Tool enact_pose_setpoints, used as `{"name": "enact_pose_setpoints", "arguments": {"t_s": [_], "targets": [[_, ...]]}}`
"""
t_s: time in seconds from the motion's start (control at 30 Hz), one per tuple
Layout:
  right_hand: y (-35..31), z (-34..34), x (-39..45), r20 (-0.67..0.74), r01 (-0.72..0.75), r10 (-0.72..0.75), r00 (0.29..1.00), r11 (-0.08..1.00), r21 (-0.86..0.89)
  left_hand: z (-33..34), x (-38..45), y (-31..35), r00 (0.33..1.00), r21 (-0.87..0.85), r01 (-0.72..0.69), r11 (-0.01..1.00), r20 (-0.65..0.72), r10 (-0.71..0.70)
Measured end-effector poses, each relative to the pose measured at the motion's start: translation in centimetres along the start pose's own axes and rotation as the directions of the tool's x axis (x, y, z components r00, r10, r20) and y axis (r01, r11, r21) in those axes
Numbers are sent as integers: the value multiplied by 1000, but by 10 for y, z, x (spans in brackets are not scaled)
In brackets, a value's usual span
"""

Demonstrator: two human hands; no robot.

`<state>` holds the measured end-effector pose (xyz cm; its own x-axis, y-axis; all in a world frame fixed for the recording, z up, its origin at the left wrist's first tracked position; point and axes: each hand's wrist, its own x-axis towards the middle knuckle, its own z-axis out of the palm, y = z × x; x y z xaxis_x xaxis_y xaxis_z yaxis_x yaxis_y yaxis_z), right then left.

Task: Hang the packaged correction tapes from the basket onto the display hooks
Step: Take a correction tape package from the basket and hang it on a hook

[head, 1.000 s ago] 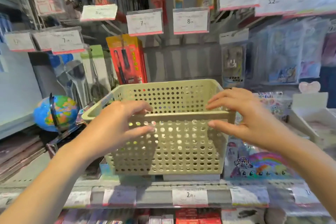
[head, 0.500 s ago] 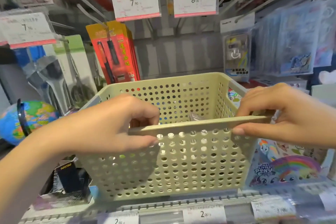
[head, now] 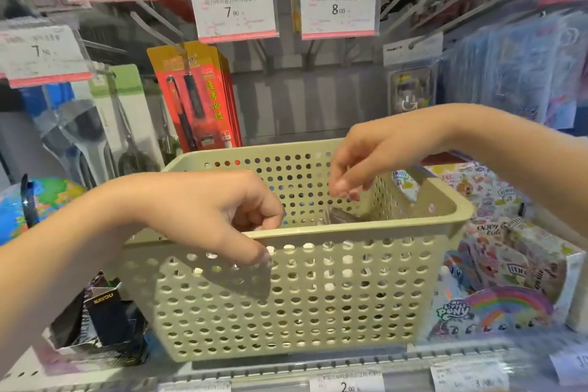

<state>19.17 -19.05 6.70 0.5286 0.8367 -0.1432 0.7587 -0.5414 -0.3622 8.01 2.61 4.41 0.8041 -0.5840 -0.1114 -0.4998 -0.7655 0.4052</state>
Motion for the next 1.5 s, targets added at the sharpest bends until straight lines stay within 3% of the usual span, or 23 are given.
{"name": "enact_pose_setpoints", "arguments": {"t_s": [0.13, 0.3, 0.53, 0.63, 0.77, 0.93, 1.2, 1.5], "targets": [[4, 4, 43, 89, -125, 139, 986, 981, -148, 1, 4, -4, 999, -64, 19, 998, 32, -17], [12, 16, 70, 151, -155, 218, 964, 926, -345, 1, 8, -10, 998, -112, 33, 993, 51, -28], [21, 9, 83, 202, -165, 268, 942, 895, -415, -4, 10, -12, 987, -194, 72, 978, 152, -43], [27, 0, 84, 247, -141, 243, 938, 918, -370, -15, 17, -6, 974, -298, 115, 948, 222, -48], [35, -14, 81, 314, -123, 185, 931, 971, -206, -27, 43, -10, 953, -316, 302, 899, 93, -287], [46, -24, 77, 338, -68, 59, 939, 998, 17, -23, 79, -8, 875, -528, 417, 740, 14, -484], [49, -36, 58, 207, 39, -100, 973, 960, 279, -7, 102, -3, 872, -666, 426, 612, 122, -474], [43, -44, 51, -8, 104, -107, 994, 947, 304, 2, 97, -3, 859, -696, 374, 614, 11, -511]]}}
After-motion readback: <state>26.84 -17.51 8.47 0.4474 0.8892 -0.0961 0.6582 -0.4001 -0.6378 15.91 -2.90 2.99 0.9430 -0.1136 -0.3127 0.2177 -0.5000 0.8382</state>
